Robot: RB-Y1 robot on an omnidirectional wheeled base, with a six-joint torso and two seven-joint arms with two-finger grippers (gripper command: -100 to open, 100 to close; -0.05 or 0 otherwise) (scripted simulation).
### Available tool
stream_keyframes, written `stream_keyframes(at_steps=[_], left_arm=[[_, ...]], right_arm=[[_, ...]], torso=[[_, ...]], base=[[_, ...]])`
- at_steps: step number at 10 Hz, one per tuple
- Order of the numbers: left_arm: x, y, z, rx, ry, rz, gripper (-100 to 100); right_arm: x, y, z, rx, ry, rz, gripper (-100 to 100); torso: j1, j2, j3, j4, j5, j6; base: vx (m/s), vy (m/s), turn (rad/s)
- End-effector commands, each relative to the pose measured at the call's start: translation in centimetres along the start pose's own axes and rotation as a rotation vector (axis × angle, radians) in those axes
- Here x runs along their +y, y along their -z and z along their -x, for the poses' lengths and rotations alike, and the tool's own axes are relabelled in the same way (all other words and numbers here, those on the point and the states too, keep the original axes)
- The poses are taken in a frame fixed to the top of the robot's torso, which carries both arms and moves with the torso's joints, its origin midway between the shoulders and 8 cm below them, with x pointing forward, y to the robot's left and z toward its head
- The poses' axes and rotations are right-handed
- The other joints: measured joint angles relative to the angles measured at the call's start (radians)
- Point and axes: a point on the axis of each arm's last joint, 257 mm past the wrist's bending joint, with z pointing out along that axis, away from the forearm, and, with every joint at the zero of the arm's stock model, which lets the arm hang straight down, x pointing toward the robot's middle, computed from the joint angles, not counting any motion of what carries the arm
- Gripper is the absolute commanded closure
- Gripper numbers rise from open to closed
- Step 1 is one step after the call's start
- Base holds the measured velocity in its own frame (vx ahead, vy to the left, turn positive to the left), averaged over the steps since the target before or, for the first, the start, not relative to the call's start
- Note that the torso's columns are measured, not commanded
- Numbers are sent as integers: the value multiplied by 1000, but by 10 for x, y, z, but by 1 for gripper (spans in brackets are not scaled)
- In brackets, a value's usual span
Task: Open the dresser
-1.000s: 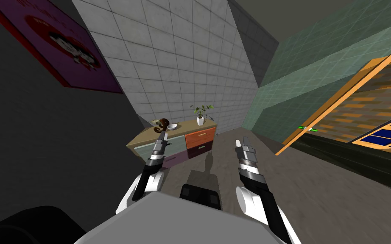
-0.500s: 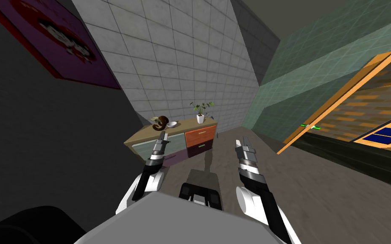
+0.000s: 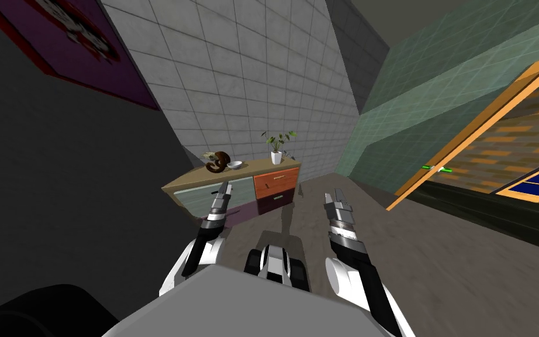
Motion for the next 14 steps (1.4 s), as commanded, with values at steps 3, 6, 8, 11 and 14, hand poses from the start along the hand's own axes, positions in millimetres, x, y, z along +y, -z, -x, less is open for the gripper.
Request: stream_keyframes(at_steps=[3, 6, 8, 11, 14], left_arm=[[38, 7, -7, 60, -31, 54, -100], [66, 13, -7, 69, -39, 101, -100], [84, 18, -6, 71, -42, 135, -100], [110, 26, -5, 75, -49, 183, -100], [134, 33, -3, 79, -57, 226, -100]], right_arm=[[0, 0, 0, 0, 0, 0, 0], [0, 0, 0, 0, 0, 0, 0], [0, 0, 0, 0, 0, 0, 0], [0, 0, 0, 0, 0, 0, 0], [0, 0, 0, 0, 0, 0, 0]], torso=[[-1, 12, -26, 13, -1, 0], [3, 17, -22, 15, 1, 0], [1, 15, -24, 14, 0, 0], [2, 16, -23, 15, 1, 0], [1, 16, -23, 15, 0, 0]], base=[[148, -116, 37], [138, -107, 39], [148, -130, 35], [140, -112, 35], [115, -106, 34]])
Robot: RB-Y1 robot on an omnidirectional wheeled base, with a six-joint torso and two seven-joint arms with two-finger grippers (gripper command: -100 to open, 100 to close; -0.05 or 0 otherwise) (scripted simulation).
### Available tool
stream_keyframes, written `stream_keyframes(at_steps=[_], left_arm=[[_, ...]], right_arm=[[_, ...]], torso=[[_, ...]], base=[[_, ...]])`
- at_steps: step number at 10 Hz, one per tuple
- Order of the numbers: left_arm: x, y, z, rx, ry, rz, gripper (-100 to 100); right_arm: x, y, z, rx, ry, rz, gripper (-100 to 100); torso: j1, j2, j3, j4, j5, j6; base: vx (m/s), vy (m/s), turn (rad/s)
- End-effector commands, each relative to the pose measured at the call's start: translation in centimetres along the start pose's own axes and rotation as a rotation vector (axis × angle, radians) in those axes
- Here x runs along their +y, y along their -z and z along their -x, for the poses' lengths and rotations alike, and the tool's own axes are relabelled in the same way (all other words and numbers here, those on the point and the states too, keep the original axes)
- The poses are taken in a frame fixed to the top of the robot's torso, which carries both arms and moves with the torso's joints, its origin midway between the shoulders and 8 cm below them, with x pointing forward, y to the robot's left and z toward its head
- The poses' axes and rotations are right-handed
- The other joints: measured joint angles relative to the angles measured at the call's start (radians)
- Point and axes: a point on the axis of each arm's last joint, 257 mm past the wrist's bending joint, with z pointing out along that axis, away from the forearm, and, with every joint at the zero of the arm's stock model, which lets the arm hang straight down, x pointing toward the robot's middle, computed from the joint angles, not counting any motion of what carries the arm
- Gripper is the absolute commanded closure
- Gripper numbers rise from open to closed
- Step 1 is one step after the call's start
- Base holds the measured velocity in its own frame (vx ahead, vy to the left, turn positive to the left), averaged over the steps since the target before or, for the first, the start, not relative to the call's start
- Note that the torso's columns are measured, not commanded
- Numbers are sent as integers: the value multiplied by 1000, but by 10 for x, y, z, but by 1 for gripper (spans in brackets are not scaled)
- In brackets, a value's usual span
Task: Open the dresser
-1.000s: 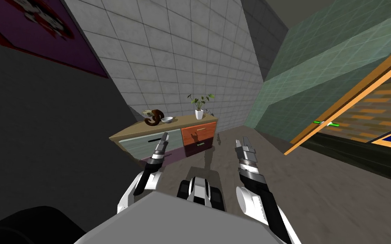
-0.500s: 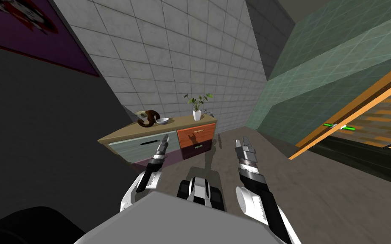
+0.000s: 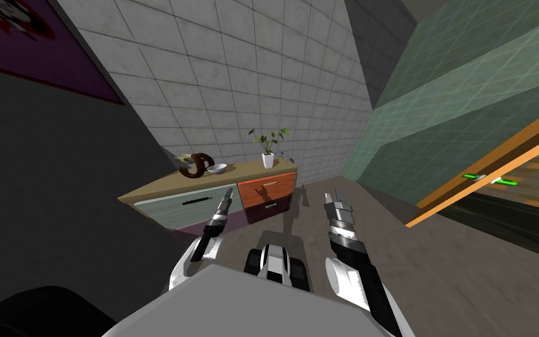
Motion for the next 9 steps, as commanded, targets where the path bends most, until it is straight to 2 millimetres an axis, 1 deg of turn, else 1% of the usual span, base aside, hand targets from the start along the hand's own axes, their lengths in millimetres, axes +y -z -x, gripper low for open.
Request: stream_keyframes(at_steps=[1, 9], left_arm=[[21, 3, 0, 4, -6, 38, -100], [82, 16, 4, 2, -15, 152, -100]], right_arm=[[0, 0, 0, 0, 0, 0, 0], [0, 0, 0, 0, 0, 0, 0]], torso=[[0, 1, 0, 0, 0, 0], [-1, -1, 0, 0, 0, 0]], base=[[123, -102, 35], [125, -108, 31]])
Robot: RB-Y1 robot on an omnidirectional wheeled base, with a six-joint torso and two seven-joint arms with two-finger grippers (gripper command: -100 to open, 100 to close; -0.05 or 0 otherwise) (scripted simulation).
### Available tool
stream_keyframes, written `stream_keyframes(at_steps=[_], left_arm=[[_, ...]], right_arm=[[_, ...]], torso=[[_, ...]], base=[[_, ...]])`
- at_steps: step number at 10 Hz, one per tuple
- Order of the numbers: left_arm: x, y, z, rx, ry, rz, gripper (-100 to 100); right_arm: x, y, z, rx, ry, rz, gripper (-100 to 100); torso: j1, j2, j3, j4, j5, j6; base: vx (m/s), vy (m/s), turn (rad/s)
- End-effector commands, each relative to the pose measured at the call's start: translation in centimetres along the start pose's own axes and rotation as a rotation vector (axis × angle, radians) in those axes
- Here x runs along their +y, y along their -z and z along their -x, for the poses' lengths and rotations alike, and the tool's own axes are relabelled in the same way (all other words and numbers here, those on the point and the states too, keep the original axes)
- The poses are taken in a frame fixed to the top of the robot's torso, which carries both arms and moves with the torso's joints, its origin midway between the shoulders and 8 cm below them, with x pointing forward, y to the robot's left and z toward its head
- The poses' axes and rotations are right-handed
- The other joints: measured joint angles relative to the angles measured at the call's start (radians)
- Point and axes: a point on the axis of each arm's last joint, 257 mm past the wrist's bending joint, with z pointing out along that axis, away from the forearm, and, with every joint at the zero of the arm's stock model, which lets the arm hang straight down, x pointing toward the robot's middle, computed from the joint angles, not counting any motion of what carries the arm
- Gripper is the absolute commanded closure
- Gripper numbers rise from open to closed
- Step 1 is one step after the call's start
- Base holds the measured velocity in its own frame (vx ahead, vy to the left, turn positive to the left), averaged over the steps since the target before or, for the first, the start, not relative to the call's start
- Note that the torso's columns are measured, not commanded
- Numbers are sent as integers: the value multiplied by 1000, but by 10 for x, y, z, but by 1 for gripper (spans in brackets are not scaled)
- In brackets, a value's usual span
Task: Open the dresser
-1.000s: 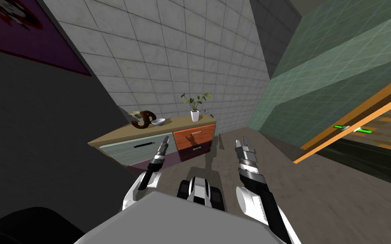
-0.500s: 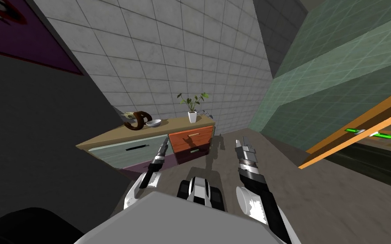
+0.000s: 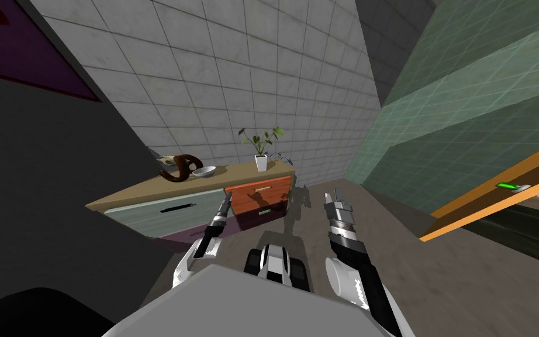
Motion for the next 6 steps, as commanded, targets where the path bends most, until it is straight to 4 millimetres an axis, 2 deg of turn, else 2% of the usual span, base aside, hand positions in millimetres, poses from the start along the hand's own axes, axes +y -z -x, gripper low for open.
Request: stream_keyframes(at_steps=[1, 6], left_arm=[[21, 4, 1, -4, 0, 42, -100], [65, 14, -1, -24, 21, 134, -100]], right_arm=[[0, 0, 0, 0, 0, 0, 0], [0, 0, 0, 0, 0, 0, 0]], torso=[[1, 0, 0, 0, 0, 0], [0, 0, 0, 0, 0, 0]], base=[[128, -92, 44], [148, -136, 37]])
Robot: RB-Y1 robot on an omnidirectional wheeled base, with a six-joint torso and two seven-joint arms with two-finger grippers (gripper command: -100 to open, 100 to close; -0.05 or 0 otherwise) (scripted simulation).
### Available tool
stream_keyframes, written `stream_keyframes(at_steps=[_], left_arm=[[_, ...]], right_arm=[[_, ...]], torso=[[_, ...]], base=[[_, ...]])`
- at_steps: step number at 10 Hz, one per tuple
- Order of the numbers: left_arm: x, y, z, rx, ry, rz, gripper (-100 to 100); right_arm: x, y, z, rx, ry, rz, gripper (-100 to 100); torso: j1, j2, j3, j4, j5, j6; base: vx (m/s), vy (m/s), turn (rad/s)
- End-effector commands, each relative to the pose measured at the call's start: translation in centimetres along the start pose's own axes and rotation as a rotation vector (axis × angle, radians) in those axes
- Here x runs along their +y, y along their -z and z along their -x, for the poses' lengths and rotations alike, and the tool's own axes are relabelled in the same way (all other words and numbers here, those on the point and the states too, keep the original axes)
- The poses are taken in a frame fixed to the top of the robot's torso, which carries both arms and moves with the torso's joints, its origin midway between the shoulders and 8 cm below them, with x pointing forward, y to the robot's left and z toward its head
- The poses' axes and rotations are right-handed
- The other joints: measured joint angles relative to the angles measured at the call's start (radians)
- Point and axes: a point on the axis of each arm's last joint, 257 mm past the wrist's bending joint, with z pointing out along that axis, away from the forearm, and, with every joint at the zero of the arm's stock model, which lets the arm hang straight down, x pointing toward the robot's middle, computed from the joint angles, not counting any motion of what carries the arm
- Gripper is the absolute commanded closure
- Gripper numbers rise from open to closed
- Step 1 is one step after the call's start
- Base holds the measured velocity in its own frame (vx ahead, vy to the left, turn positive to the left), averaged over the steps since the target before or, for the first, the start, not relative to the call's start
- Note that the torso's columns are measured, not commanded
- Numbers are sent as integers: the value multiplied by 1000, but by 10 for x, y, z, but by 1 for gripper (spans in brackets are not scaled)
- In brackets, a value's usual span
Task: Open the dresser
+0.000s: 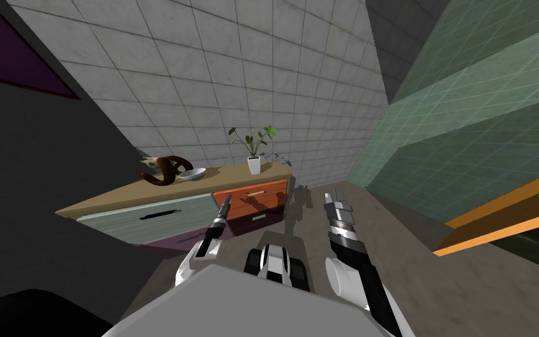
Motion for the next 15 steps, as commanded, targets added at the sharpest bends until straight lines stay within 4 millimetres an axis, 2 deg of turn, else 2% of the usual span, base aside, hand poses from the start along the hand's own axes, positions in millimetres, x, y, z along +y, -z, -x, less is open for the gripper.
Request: stream_keyframes(at_steps=[1, 4, 7, 10, 12, 13, 14, 15], left_arm=[[23, 5, -4, -14, 20, 51, -100], [47, 13, -15, -36, 64, 111, -100], [65, 24, -39, -65, 138, 169, -100], [70, 33, -63, -90, 210, 206, -100], [65, 23, -56, -88, 197, 200, -100], [66, 27, -57, -88, 198, 198, -100], [66, 26, -57, -87, 198, 199, 100], [59, 9, -66, -53, 209, 155, 100]], right_arm=[[0, 0, 0, 0, 0, 0, 0], [0, 0, 0, 0, 0, 0, 0], [0, 0, 0, 0, 0, 0, 0], [0, 0, 0, 0, 0, 0, 0], [0, 0, 0, 0, 0, 0, 0], [0, 0, 0, 0, 0, 0, 0], [0, 0, 0, 0, 0, 0, 0], [0, 0, 0, 0, 0, 0, 0]], torso=[[2, 0, 0, 0, 0, 0], [1, 1, 1, 0, 0, 0], [1, 0, 0, 0, 0, 0], [3, 3, 2, 1, 1, 0], [4, 3, 2, 1, 1, 0], [3, -1, 0, 0, 1, 0], [2, 0, 0, 0, 1, 0], [1, 2, 1, 0, 0, 0]], base=[[136, -120, 52], [121, -124, 34], [111, -104, 28], [56, -57, 13], [38, -7, -5], [38, 2, -3], [5, 1, 1], [-35, -56, 254]])
